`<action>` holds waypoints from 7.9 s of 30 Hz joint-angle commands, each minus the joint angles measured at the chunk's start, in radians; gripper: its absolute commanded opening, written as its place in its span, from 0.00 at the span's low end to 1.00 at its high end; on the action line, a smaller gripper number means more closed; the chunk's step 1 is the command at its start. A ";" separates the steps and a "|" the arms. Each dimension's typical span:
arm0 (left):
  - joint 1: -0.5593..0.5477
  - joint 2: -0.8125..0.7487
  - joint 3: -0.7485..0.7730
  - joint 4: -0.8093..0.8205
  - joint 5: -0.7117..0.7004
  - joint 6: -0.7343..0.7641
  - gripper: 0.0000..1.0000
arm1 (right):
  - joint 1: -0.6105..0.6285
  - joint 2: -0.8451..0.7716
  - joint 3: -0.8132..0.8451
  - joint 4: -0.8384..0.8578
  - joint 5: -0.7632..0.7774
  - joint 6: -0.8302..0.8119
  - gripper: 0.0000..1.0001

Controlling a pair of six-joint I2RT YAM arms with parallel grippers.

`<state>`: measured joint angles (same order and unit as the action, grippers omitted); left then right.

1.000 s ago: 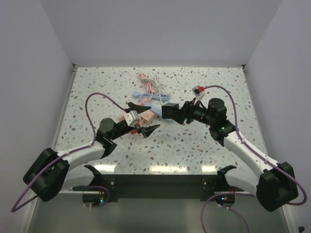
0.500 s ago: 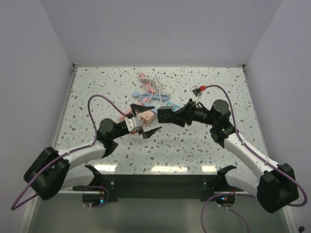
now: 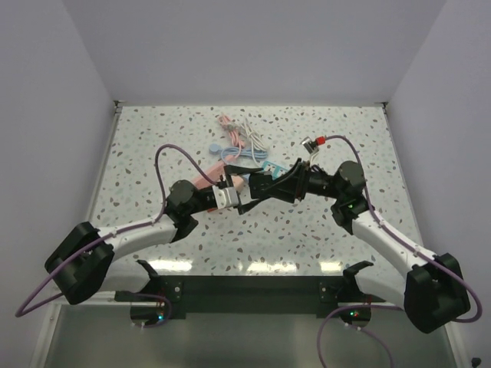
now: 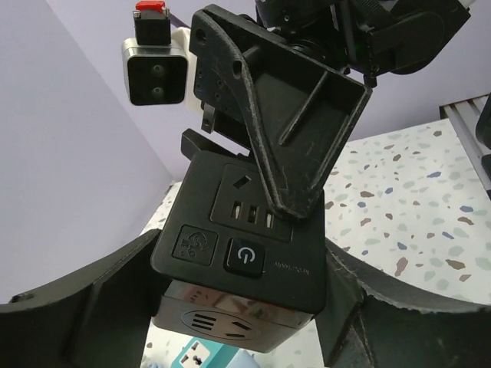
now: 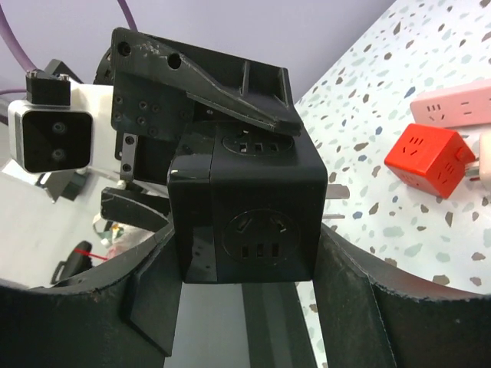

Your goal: Insert the plug

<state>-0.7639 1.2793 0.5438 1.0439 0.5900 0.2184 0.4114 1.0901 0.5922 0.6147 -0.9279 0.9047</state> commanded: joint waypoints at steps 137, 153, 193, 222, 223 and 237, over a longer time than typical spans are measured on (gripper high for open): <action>-0.114 0.130 0.133 -0.260 -0.515 -0.027 0.32 | 0.221 0.108 0.178 -0.690 0.690 -0.576 0.00; 0.009 0.094 0.117 -0.352 -0.164 -0.045 0.87 | 0.040 0.162 0.291 -0.750 0.612 -0.671 0.00; 0.104 0.000 0.047 -0.420 -0.163 -0.088 0.89 | -0.033 0.562 0.587 -0.857 0.891 -0.776 0.00; 0.107 0.072 0.096 -0.464 -0.191 -0.123 0.91 | -0.033 0.645 0.627 -0.788 0.724 -0.963 0.00; 0.107 0.078 0.102 -0.463 -0.191 -0.126 0.90 | -0.033 0.646 0.630 -0.784 0.719 -0.987 0.00; 0.109 0.072 0.099 -0.481 -0.187 -0.106 0.91 | -0.034 0.703 0.647 -0.760 0.620 -1.167 0.00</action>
<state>-0.6613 1.3689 0.6117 0.5541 0.4057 0.1139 0.3756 1.7798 1.2011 -0.1928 -0.2523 -0.1940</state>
